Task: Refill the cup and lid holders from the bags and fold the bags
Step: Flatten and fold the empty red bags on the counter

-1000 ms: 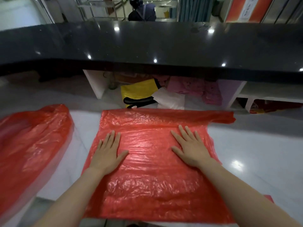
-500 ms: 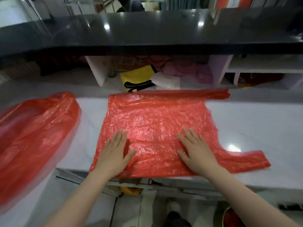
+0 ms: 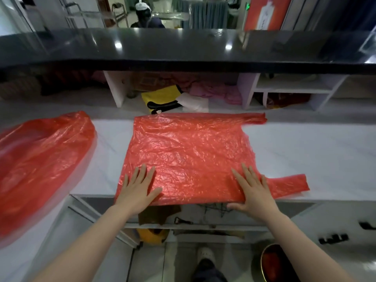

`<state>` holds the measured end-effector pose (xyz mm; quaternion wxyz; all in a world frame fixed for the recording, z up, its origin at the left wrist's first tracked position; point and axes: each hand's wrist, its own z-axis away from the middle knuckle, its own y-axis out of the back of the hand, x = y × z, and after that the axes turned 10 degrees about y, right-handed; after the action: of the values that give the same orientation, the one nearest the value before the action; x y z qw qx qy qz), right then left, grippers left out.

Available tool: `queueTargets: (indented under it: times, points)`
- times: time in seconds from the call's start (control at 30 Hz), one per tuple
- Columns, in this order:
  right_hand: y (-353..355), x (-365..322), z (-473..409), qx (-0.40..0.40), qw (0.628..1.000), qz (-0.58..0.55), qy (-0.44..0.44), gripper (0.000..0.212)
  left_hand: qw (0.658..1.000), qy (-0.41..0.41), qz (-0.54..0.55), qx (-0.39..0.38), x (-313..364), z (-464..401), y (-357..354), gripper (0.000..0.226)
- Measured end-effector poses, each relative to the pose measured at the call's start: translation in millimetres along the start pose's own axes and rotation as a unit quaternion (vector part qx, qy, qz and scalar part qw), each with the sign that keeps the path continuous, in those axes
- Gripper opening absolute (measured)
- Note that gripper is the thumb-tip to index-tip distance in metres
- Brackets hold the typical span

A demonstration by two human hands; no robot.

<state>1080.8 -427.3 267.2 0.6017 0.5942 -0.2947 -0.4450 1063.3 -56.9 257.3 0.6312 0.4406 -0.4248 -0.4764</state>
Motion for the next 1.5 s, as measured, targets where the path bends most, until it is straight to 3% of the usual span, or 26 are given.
queueTargets:
  times: [0.07, 0.2, 0.33, 0.4, 0.5, 0.57, 0.67, 0.8, 0.87, 1.0, 1.1, 1.2, 1.33, 1.5]
  points:
    - [-1, 2, 15, 0.056, 0.998, 0.007, 0.033, 0.100, 0.999, -0.027, 0.015, 0.024, -7, 6, 3, 0.085]
    - [-5, 4, 30, 0.196, 0.979, -0.020, 0.062, 0.040, 0.997, -0.063, 0.035, 0.037, -23, 16, 15, 0.078]
    - [6, 4, 24, 0.218, 0.974, -0.006, 0.065, 0.017, 0.988, -0.036, 0.123, 0.092, -38, 25, 27, 0.046]
    - [16, 5, 20, 0.222, 0.974, -0.006, 0.045, 0.012, 0.987, -0.047, 0.116, 0.099, -48, 25, 32, 0.044]
    - [31, 5, 11, 0.204, 0.978, -0.001, 0.037, 0.010, 0.996, -0.087, 0.020, 0.025, -67, 26, 32, 0.077]
    - [37, 7, 8, 0.159, 0.986, 0.014, 0.038, 0.012, 0.993, -0.108, -0.038, 0.015, -77, 29, 30, 0.090]
    - [33, 10, 11, 0.083, 0.995, 0.032, 0.039, 0.021, 0.991, -0.116, -0.064, 0.016, -83, 34, 22, 0.093]
    - [17, 11, 24, 0.031, 0.999, 0.014, 0.025, 0.060, 0.991, -0.105, -0.074, 0.025, -84, 33, 13, 0.087]
    - [12, 10, 27, 0.044, 0.998, 0.023, 0.037, 0.051, 0.992, -0.106, -0.067, 0.031, -84, 31, 12, 0.081]
    - [19, 8, 22, 0.085, 0.996, -0.036, 0.015, 0.026, 0.994, -0.105, -0.018, 0.040, -84, 28, 15, 0.074]
    - [29, 6, 17, 0.066, 0.996, -0.049, -0.017, 0.022, 0.996, -0.072, 0.046, 0.040, -85, 32, 18, 0.068]
    - [37, 1, 10, 0.088, 0.994, -0.048, -0.039, 0.021, 0.989, -0.032, 0.137, 0.035, -83, 31, 24, 0.039]
    - [56, -6, -5, 0.140, 0.987, -0.061, -0.049, 0.020, 0.946, 0.022, 0.308, 0.095, -75, 20, 44, 0.012]
    - [100, 1, -35, 0.201, 0.978, -0.053, -0.033, 0.025, 0.884, 0.059, 0.430, 0.170, -63, 0, 75, 0.011]
